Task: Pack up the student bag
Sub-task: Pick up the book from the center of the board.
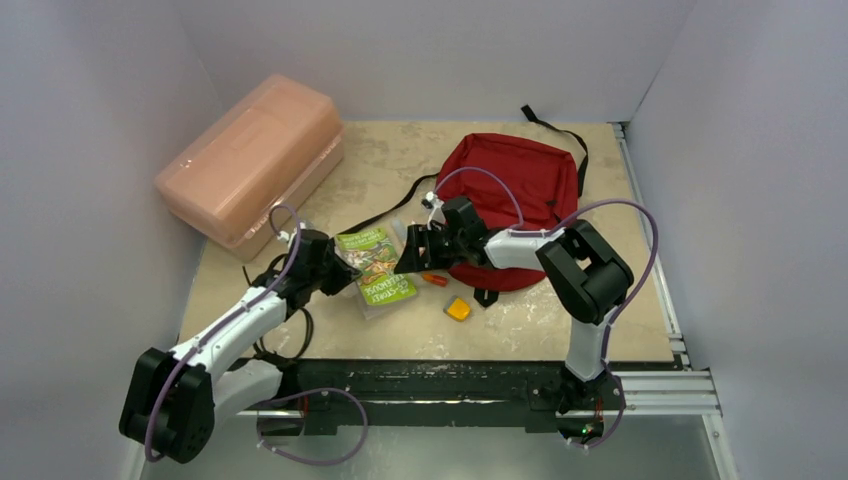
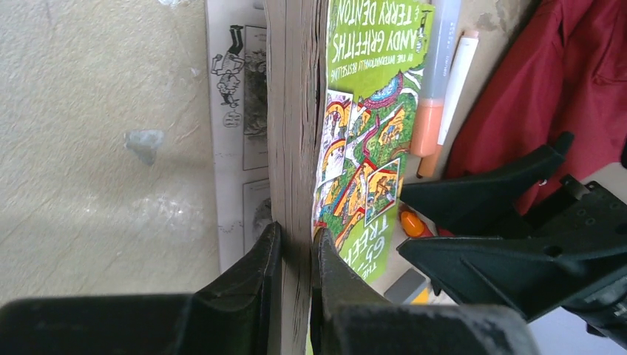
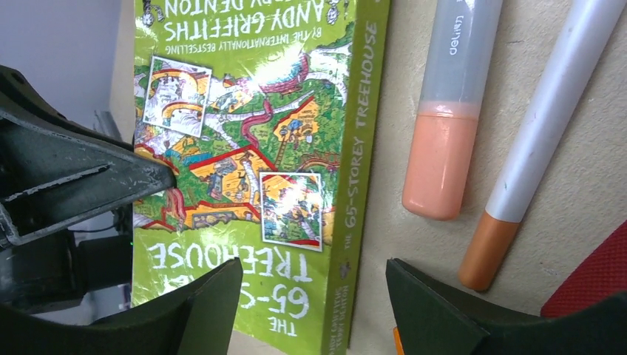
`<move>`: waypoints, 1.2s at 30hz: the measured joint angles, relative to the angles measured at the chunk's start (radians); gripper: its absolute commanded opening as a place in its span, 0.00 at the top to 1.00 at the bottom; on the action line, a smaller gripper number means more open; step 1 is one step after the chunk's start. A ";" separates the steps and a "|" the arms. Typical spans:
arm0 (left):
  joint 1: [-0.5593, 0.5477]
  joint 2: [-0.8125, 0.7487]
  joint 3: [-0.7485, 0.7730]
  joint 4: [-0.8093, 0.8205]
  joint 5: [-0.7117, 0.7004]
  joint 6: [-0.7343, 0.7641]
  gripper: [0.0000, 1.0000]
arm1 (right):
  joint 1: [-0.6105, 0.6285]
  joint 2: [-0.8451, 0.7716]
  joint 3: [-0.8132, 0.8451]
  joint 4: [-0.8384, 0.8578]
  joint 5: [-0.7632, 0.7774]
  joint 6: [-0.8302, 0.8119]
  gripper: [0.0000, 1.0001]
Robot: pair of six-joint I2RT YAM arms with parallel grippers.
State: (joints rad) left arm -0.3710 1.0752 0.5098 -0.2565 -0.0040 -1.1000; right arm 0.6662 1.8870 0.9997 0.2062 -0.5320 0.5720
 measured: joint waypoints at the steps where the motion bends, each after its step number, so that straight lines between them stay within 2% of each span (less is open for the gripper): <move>1: 0.002 -0.016 0.000 -0.014 0.000 -0.006 1.00 | -0.003 0.000 -0.003 0.008 -0.011 0.009 0.18; 5: 0.021 -0.090 0.000 -0.065 0.001 -0.033 1.00 | -0.011 0.000 -0.031 0.057 -0.052 0.055 0.10; 13: 0.050 -0.186 0.000 -0.075 0.024 -0.069 1.00 | -0.015 0.000 -0.043 0.094 -0.125 0.192 0.07; 18: 0.053 -0.204 -0.008 -0.051 0.060 -0.079 1.00 | -0.026 0.010 -0.045 0.224 -0.204 0.331 0.11; 21: 0.056 -0.206 -0.035 -0.023 0.078 -0.097 1.00 | -0.027 0.036 -0.073 0.404 -0.248 0.459 0.17; 22: 0.058 -0.208 -0.046 -0.014 0.079 -0.102 1.00 | -0.027 0.050 -0.084 0.464 -0.255 0.503 0.19; 27: 0.063 -0.219 -0.079 0.016 0.087 -0.115 1.00 | -0.026 0.138 -0.125 0.735 -0.274 0.716 0.47; 30: 0.064 -0.222 -0.080 0.023 0.090 -0.109 1.00 | -0.026 0.156 -0.148 0.828 -0.271 0.783 0.76; 32: 0.066 -0.228 -0.080 0.024 0.092 -0.092 0.75 | -0.027 0.153 -0.154 0.849 -0.272 0.793 0.98; 33: 0.066 -0.232 -0.080 0.022 0.094 -0.082 0.63 | -0.027 0.150 -0.154 0.846 -0.268 0.794 1.00; 36: 0.066 -0.242 -0.068 -0.026 0.090 -0.041 0.44 | -0.026 0.121 -0.150 0.790 -0.271 0.757 1.00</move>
State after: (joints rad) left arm -0.3054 0.8333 0.4423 -0.2821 0.0856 -1.1412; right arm 0.6407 2.0075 0.8497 0.9958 -0.8032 1.3289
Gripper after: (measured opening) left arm 0.404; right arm 0.292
